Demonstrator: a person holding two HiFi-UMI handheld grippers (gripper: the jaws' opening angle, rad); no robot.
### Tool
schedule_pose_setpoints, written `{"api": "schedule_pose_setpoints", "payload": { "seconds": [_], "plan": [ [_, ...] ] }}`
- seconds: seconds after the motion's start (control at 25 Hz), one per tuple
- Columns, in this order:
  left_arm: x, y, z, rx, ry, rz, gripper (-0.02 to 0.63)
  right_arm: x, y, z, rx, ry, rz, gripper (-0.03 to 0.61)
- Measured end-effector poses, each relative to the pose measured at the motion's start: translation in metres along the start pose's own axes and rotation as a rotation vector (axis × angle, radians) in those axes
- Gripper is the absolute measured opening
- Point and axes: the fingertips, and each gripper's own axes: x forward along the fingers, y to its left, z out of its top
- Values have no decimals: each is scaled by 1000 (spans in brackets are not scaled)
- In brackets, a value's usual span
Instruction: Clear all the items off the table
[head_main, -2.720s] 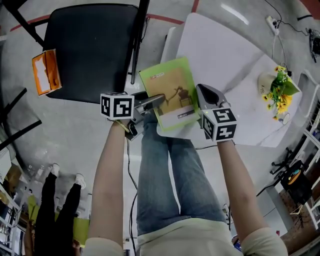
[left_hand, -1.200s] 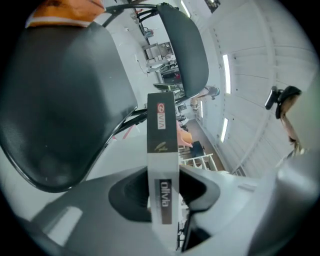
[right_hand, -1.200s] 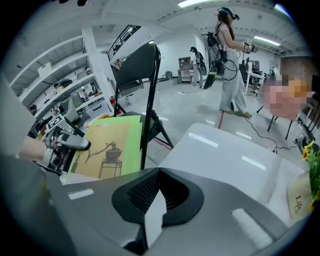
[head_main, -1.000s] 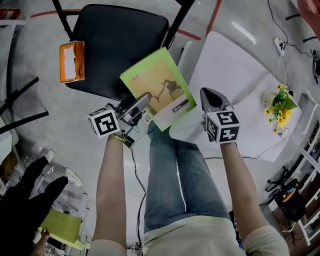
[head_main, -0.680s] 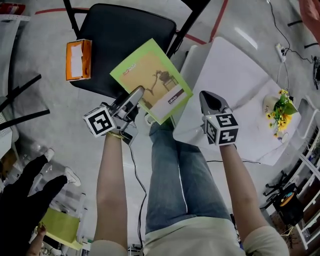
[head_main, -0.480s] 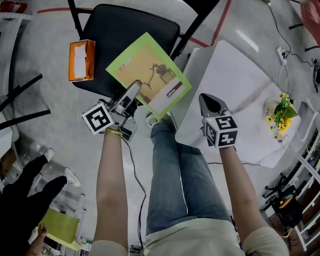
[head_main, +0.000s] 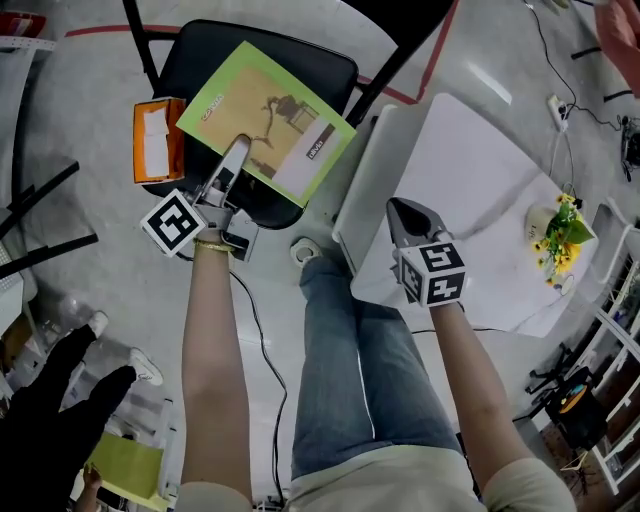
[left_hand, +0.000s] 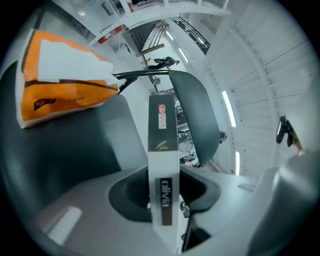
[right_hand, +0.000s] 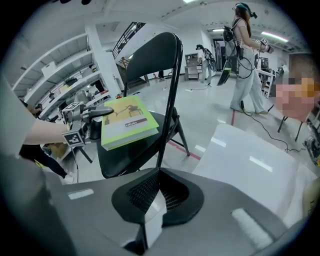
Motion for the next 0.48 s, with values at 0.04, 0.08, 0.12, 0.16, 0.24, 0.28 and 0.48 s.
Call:
{"api": "schedule_pose_setpoints", "payload": {
  "seconds": [0.04, 0.08, 0.12, 0.16, 0.24, 0.28, 0.48],
  "plan": [
    [3, 2, 6, 0, -13, 5, 140, 0, 1, 0, 2, 0, 1, -2],
    [8, 6, 14, -2, -27, 9, 140, 2, 1, 2, 6, 0, 1, -2],
    [13, 10, 22, -7, -42, 16, 139, 5, 1, 3, 10, 0, 1, -2],
    [18, 15, 29, -13, -57, 27, 139, 8, 1, 5, 15, 0, 2, -2],
    [24, 23, 42, -27, -83, 51, 140, 11, 1, 7, 23, -2, 3, -2],
    [27, 26, 48, -37, -95, 57, 140, 12, 1, 8, 26, -3, 3, -2],
    [42, 36, 71, -42, -134, 79, 140, 15, -2, 7, 44, -1, -1, -2]
  ]
}}
